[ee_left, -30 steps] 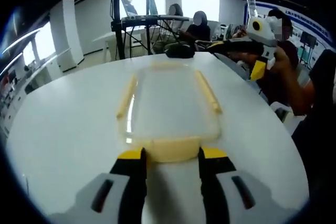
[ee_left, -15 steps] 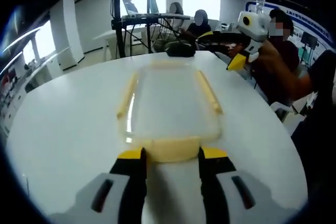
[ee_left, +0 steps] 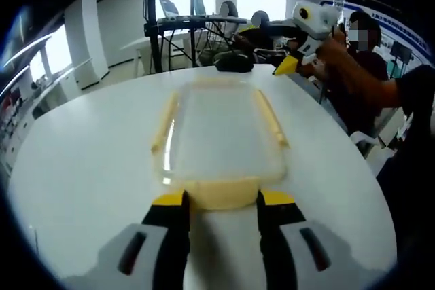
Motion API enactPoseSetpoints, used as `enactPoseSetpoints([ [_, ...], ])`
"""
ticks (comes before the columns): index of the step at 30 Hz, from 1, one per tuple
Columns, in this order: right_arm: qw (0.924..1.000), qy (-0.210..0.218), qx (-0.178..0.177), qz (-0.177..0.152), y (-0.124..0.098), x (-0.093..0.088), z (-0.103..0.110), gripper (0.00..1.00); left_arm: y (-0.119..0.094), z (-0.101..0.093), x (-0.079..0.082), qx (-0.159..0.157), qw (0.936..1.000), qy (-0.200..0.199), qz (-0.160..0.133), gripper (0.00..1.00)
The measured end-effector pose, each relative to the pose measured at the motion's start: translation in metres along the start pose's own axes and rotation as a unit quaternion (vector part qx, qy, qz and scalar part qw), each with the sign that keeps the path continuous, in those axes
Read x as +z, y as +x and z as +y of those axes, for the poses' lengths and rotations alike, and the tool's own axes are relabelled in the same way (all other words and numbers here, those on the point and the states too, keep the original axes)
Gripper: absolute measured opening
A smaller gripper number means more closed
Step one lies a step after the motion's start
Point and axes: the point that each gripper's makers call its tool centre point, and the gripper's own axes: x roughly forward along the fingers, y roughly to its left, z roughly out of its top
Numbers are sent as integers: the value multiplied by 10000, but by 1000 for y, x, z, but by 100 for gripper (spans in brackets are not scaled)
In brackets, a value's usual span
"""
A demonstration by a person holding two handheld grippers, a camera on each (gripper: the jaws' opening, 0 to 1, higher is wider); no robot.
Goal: Snap each plastic latch of the storage box into its locked position after aligning the lid with the box until every specified latch is closed and the lid sits flush.
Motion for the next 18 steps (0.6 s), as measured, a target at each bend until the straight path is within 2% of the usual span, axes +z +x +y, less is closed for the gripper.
enactPoseSetpoints([
  [3, 9977, -661, 19, 131, 9, -6, -10, 77, 0, -1, 0, -7, 10000, -5, -8, 38],
  [6, 9930, -1110, 240, 326, 18, -14, -8, 78, 0, -2, -1, -24, 10000, -14, -12, 38],
  [14, 9895, -1341, 482, 232, 26, -7, -10, 79, -1, -3, -1, -38, 10000, -25, -10, 38],
  [16, 9830, -1719, 587, 253, 27, -4, -11, 78, -1, -4, -1, -39, 10000, -44, -27, 38],
  [18, 9796, -1862, 706, 262, 27, 0, -13, 77, -1, -4, -1, -40, 10000, -54, -24, 38],
])
